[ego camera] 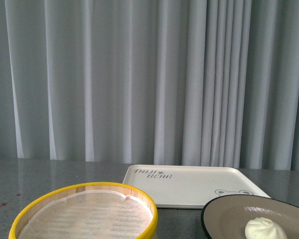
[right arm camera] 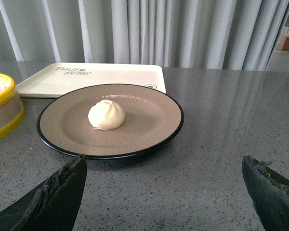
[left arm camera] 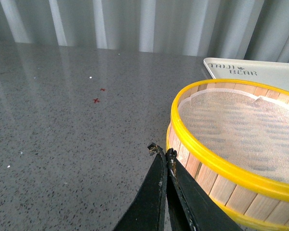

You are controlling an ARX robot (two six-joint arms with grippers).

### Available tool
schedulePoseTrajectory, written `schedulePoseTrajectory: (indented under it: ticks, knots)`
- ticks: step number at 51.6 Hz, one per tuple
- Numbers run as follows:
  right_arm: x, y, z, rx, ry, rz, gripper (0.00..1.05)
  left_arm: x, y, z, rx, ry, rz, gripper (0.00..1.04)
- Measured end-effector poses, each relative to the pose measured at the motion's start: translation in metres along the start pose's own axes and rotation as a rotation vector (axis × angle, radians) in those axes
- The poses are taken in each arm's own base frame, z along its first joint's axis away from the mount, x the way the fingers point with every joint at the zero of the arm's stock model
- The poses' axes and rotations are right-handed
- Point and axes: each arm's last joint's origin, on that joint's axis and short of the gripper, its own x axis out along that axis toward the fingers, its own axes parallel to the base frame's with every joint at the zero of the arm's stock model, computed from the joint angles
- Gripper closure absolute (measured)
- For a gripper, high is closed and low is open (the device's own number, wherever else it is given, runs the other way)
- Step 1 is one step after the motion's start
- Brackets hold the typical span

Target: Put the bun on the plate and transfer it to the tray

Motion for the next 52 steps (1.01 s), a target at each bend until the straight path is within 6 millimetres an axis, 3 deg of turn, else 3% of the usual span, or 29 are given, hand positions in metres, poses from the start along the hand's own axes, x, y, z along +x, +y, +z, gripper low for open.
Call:
schedulePoseTrajectory:
  ticks: [9,22,52]
  knots:
    - [0.000,0.000,0.000,0.000,0.000,0.000,0.09,-0.017,0.011,-0.006,0.000,0.000,0.001,1.01]
    - [0.000,0.000,0.000,0.000,0.000,0.000,0.09,-0.037,0.011,-0.018,0.000,-0.005,-0.001,1.01]
    - [0.000,0.000,0.000,0.000,0.000,0.000,0.09,-0.062,0.011,-0.009,0.000,-0.035,0.000,1.01]
